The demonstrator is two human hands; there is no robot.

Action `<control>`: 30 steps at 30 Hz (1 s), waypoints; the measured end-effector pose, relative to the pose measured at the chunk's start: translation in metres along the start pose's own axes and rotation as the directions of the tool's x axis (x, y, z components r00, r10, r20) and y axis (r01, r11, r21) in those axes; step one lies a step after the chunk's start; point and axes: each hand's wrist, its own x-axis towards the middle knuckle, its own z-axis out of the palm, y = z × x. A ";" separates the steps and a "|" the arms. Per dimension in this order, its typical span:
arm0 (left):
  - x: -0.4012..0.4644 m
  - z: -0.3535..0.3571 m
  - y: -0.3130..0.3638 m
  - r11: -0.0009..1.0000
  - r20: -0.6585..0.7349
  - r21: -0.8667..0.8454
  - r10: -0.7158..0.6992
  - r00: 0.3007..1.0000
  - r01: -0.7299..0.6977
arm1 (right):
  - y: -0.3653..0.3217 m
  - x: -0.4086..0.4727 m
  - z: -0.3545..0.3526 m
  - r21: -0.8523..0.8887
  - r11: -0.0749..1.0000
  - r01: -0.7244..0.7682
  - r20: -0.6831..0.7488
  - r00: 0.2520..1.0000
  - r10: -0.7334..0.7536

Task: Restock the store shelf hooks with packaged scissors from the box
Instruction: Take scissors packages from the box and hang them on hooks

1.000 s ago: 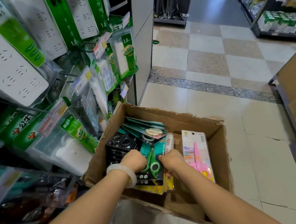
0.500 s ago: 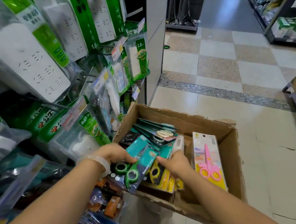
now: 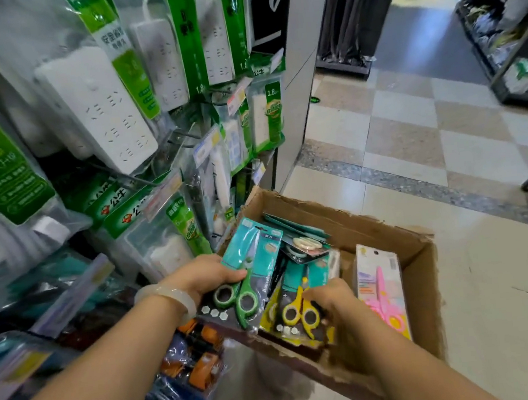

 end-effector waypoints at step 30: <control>-0.297 0.025 -0.170 0.609 -0.773 -0.533 -0.068 0.631 -0.587 | -0.036 -0.244 0.086 0.381 0.708 0.594 0.534 0.484 -0.693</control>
